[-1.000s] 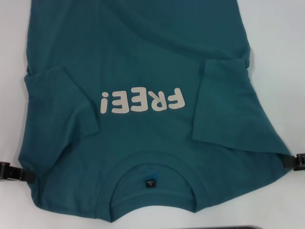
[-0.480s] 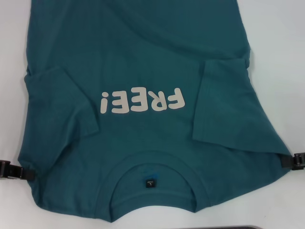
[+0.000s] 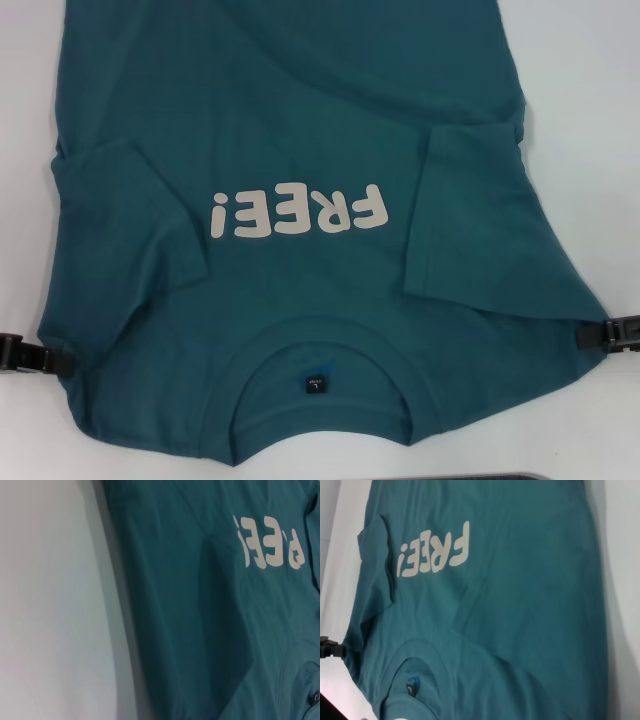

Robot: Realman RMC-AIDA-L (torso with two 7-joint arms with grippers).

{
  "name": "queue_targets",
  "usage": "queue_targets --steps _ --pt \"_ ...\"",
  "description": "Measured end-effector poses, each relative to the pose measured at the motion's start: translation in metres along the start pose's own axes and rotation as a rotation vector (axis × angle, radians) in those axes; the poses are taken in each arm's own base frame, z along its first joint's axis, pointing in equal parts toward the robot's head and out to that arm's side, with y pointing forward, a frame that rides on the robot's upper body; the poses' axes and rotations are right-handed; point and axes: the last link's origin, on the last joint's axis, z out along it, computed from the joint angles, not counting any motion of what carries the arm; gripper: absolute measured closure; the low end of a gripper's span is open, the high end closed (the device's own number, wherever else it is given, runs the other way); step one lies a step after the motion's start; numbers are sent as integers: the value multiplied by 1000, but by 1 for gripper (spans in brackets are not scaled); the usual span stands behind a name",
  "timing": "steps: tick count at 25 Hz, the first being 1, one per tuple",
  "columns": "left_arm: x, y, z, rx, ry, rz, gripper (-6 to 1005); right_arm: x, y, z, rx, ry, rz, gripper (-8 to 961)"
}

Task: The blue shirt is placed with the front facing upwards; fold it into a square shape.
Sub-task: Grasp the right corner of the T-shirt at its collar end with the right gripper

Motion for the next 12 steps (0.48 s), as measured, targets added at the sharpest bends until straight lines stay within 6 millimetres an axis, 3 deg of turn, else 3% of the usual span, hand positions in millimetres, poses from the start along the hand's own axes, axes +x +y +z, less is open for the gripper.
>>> queue_targets --steps 12 --pt "0 0 0 1 -2 1 988 1 5 1 -32 17 -15 170"
